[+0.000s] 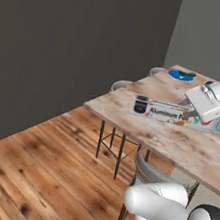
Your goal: Retrieve the tupperware and aluminum foil from the cabinet and place them on the dining counter near the plate with squash and lemon wedge to prepare for storing leftovers.
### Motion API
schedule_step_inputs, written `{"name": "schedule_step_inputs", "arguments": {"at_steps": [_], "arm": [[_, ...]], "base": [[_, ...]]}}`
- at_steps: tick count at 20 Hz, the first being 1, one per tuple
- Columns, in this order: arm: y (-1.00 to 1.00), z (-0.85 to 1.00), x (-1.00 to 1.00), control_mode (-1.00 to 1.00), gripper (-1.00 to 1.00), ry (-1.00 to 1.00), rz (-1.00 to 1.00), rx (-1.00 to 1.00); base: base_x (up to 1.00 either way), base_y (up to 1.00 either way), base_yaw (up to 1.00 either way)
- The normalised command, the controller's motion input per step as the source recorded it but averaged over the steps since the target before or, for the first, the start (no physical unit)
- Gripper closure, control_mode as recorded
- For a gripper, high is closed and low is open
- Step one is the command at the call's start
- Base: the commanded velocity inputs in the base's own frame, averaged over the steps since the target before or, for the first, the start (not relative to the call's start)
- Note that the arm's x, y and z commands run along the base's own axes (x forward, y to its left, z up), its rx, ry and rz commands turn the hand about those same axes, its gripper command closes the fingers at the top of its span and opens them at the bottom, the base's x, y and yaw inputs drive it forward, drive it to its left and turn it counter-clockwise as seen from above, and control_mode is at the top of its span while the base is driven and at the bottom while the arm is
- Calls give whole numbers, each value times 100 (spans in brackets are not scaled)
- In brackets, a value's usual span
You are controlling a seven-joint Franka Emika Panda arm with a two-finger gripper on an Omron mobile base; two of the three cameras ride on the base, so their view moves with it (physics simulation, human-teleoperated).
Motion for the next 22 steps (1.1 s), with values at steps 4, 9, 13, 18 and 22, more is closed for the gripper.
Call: {"name": "schedule_step_inputs", "arguments": {"at_steps": [4,9,13,18,22], "arm": [[0,0,0,100,100,0,0,0],[0,0,0,100,100,0,0,0],[0,0,0,100,100,0,0,0],[0,0,0,100,100,0,0,0],[0,0,0,100,100,0,0,0]], "base": [[21,97,58],[97,47,44],[100,1,30],[100,0,21],[100,-10,8]]}}
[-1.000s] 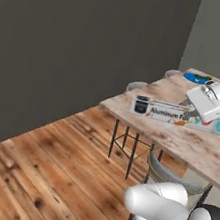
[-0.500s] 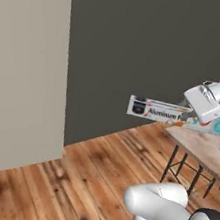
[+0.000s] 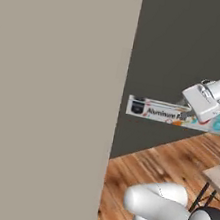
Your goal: Retrieve the tupperware and aluminum foil from the cabinet and place them on the dining counter near the plate with squash and lemon wedge to prepare for storing leftovers.
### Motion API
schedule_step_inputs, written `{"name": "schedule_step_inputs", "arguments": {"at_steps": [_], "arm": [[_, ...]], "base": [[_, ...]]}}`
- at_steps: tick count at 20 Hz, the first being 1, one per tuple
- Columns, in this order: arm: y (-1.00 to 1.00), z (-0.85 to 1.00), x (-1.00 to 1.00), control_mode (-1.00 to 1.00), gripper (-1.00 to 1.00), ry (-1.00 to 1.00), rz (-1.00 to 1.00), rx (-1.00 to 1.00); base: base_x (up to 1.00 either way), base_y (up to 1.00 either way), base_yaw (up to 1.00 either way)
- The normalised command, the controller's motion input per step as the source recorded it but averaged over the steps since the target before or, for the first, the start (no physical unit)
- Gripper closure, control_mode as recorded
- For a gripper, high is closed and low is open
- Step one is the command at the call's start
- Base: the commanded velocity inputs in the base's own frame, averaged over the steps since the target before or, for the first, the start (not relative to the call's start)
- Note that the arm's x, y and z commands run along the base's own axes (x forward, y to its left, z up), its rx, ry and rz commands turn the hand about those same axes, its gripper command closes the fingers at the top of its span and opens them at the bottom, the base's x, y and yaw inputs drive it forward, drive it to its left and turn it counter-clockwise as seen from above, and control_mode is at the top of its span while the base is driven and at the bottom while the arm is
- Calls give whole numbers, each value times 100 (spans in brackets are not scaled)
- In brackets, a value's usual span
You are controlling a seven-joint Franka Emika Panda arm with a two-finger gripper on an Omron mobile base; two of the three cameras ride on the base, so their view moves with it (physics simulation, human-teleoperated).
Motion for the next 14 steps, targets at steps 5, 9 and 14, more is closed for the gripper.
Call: {"name": "schedule_step_inputs", "arguments": {"at_steps": [5,9,14], "arm": [[0,0,0,100,100,0,0,0],[0,0,0,100,100,0,0,0],[0,0,0,100,100,0,0,0]], "base": [[100,-14,-4],[100,-16,-20],[96,-15,-41]]}}
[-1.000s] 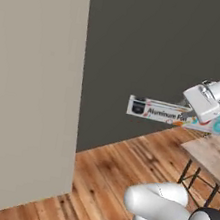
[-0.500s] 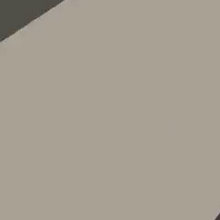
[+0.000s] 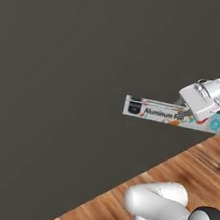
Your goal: Retrieve the tupperware and aluminum foil from the cabinet and place them on the dining counter near the plate with squash and lemon wedge to prepare for storing leftovers.
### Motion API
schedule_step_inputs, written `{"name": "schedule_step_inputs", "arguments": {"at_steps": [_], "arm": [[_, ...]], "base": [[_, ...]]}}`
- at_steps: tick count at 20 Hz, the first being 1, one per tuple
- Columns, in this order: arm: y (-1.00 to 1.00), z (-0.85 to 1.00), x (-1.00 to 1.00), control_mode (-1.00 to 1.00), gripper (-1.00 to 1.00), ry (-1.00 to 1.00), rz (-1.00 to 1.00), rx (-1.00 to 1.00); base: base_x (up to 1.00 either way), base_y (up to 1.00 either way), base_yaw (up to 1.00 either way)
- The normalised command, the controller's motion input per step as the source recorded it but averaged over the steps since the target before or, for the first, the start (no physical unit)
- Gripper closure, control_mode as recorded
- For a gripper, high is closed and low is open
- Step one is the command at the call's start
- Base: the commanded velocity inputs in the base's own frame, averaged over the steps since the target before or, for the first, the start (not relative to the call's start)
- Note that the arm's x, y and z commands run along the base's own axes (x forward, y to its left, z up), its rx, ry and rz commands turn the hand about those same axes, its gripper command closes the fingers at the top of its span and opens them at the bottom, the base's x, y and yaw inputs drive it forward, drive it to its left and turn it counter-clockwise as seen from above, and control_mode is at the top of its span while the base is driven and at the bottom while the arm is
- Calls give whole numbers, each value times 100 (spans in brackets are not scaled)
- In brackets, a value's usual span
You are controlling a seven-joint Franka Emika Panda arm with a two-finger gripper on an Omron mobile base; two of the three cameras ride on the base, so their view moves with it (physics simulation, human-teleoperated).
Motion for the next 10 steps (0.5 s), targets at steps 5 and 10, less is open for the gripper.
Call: {"name": "schedule_step_inputs", "arguments": {"at_steps": [5,10], "arm": [[0,0,0,100,100,0,0,0],[0,0,0,100,100,0,0,0]], "base": [[55,-1,-60],[29,0,-69]]}}
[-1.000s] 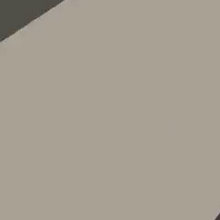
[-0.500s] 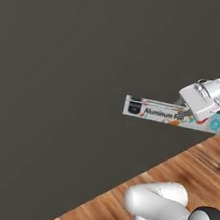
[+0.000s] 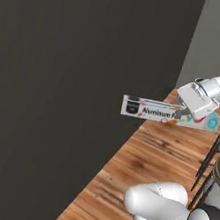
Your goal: Retrieve the tupperware and aluminum foil from the cabinet and place them on the dining counter near the plate with squash and lemon wedge to prepare for storing leftovers.
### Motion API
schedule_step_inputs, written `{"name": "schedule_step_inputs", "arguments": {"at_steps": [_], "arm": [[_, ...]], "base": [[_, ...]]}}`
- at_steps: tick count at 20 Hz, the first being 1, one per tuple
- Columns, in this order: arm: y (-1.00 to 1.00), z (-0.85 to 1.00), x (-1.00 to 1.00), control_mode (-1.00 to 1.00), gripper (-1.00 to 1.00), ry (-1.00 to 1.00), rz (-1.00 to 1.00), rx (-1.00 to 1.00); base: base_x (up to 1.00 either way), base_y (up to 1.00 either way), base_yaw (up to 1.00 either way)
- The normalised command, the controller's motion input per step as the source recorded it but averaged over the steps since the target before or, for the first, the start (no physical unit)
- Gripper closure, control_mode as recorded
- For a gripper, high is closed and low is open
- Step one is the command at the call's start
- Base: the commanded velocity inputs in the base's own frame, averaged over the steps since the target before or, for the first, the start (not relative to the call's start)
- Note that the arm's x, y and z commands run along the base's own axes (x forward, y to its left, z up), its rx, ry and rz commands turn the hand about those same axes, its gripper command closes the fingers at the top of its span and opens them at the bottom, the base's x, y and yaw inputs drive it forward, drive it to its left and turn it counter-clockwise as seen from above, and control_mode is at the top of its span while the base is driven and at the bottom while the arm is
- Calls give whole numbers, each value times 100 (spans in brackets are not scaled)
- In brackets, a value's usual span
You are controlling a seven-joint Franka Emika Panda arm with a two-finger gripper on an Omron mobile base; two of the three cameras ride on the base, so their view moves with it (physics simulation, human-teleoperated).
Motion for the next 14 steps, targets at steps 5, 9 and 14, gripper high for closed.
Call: {"name": "schedule_step_inputs", "arguments": {"at_steps": [5,9,14], "arm": [[0,0,0,100,100,0,0,0],[0,0,0,100,100,0,0,0],[0,0,0,100,100,0,0,0]], "base": [[40,0,-66],[59,9,-60],[73,28,-56]]}}
